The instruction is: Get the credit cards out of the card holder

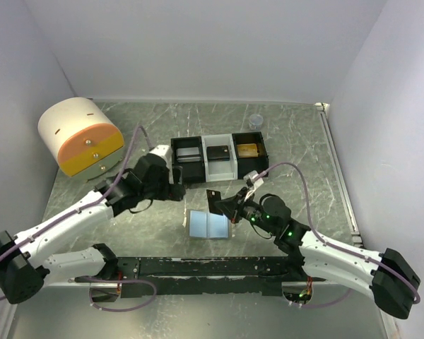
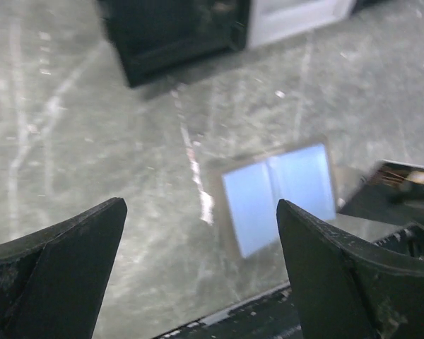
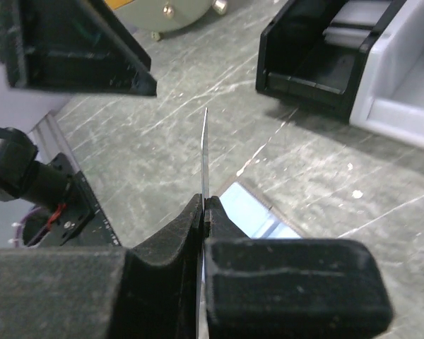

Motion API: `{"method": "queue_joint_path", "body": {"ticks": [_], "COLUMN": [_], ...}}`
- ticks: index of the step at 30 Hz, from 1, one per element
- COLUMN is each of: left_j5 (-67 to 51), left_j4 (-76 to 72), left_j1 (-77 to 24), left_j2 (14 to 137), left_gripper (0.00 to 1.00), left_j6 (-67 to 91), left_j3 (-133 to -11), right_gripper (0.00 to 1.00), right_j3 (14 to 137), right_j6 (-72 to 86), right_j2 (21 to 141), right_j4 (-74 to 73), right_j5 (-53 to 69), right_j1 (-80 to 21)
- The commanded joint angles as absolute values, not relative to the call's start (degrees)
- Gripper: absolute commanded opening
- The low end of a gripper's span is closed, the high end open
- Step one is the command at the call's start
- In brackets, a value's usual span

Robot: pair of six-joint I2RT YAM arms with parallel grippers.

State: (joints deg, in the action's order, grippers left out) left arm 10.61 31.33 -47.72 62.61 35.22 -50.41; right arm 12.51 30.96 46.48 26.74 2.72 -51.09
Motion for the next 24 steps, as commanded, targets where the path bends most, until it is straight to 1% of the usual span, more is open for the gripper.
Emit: {"method": "queue_joint_path", "body": {"ticks": [1, 3, 5, 7, 10, 13, 15, 17, 19, 22, 24], "left_j5": [8.21, 8.68, 11.44, 13.67, 14.87, 15.93, 18.17, 20.35, 20.79, 21.72, 21.63], "left_j4": [35.67, 35.92, 35.35, 34.02, 31.76, 33.32, 33.23, 33.93, 33.85, 33.53, 33.93], "left_j1": [-37.17, -32.84, -30.64, -29.71, -29.36, -29.29, -29.35, -29.36, -29.36, -29.33, -29.31], "left_j2": [59.68, 58.29, 56.74, 55.0, 52.56, 51.66, 50.98, 50.66, 50.33, 50.48, 51.02], "left_gripper": [1.0, 1.0, 1.0, 1.0, 1.0, 1.0, 1.0, 1.0, 1.0, 1.0, 1.0], "left_j6": [26.83, 24.81, 23.31, 22.29, 22.24, 22.42, 22.31, 23.02, 23.05, 22.49, 22.3], "left_j3": [-52.45, -53.13, -52.64, -51.02, -47.21, -47.8, -47.57, -47.76, -47.55, -47.35, -47.75], "right_gripper": [0.0, 0.0, 0.0, 0.0, 0.0, 0.0, 0.0, 0.0, 0.0, 0.0, 0.0], "right_j3": [15.92, 17.8, 19.06, 19.43, 20.08, 23.02, 26.67, 30.92, 33.04, 35.7, 38.32], "right_j6": [16.71, 12.07, 8.73, 6.62, 6.76, 4.43, 4.52, 6.14, 7.88, 8.36, 7.76], "right_j2": [43.43, 42.8, 42.42, 42.32, 43.29, 45.79, 49.09, 52.88, 55.68, 59.02, 62.07], "right_j4": [21.48, 17.4, 15.23, 15.13, 15.58, 13.61, 10.43, 7.82, 8.39, 10.43, 10.23], "right_j5": [-4.86, -7.37, -8.37, -8.32, -12.96, -15.43, -11.43, -2.07, 6.36, 13.31, 16.51], "right_j1": [-52.11, -52.12, -52.13, -52.14, -52.1, -51.78, -48.89, -42.15, -34.87, -27.68, -24.74]}}
